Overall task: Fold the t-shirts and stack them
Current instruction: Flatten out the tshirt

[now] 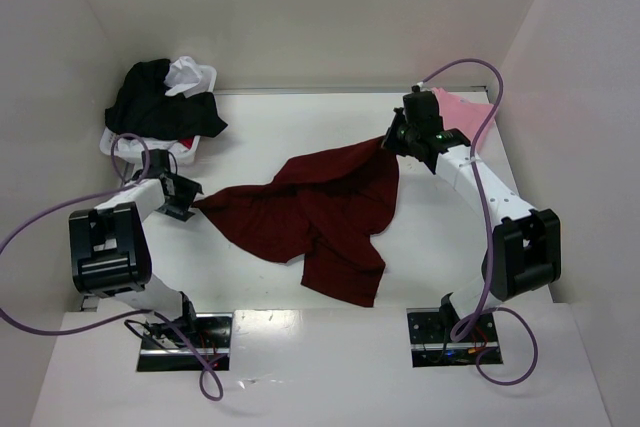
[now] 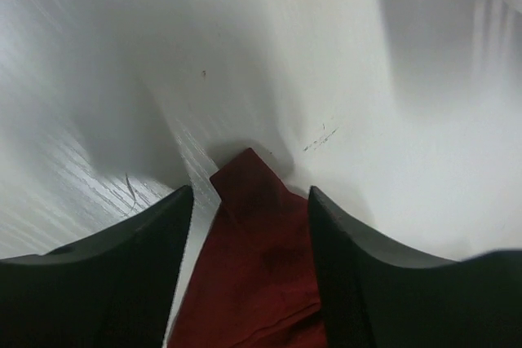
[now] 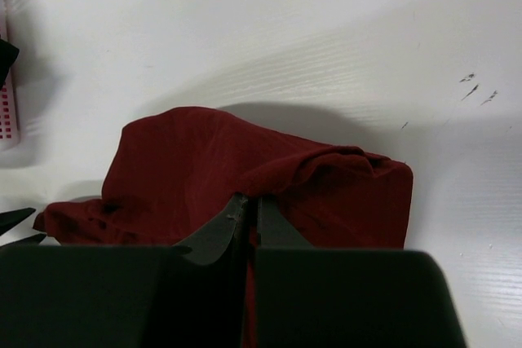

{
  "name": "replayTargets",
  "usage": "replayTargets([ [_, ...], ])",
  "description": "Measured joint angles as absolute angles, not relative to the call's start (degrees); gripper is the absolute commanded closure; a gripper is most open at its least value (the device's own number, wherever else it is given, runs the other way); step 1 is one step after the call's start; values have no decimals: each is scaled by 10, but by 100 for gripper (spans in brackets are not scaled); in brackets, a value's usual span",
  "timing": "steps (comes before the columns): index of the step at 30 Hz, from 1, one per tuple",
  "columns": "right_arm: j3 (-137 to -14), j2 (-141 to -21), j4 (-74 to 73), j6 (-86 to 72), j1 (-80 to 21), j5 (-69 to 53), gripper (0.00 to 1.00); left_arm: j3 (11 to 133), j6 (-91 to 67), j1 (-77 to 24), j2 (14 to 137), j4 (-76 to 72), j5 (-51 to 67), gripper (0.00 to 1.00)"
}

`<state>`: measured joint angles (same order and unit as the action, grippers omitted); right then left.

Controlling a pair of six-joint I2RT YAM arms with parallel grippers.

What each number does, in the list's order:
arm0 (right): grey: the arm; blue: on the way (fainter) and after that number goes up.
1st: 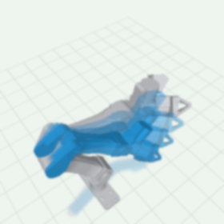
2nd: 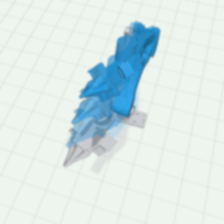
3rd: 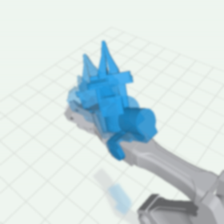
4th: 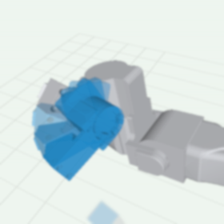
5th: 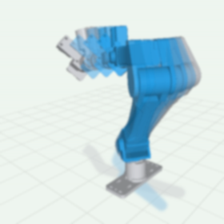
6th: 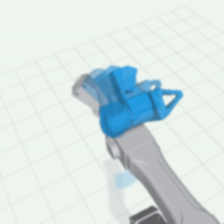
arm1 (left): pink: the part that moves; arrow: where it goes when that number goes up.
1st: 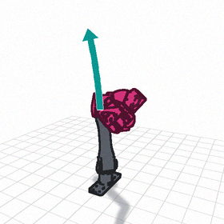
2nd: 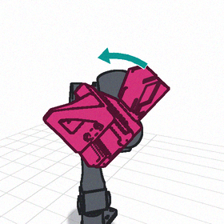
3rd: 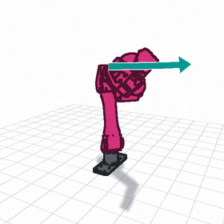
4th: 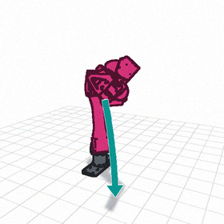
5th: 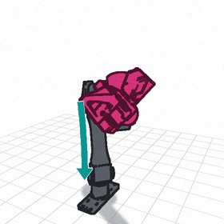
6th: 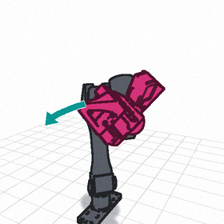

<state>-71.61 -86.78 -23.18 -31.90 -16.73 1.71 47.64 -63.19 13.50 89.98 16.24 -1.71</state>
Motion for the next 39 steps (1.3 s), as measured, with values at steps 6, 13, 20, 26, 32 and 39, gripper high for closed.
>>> replayTargets([
  [6,-716,-868,-232,-319,-167,17,100,477,-632,135,906,162,-17,76],
  [13,-716,-868,-232,-319,-167,18,100,481,-631,135,909,163,-21,100],
  [20,-717,-868,-232,-319,-167,28,100,509,-598,135,878,179,-26,100],
  [26,-780,-868,-236,-302,-151,43,100,638,-497,135,798,204,10,100],
  [32,-875,-851,-222,-270,-136,57,100,799,-379,102,712,177,74,100],
  [39,-934,-773,-223,-244,-136,57,100,873,-310,55,641,193,114,100],
])
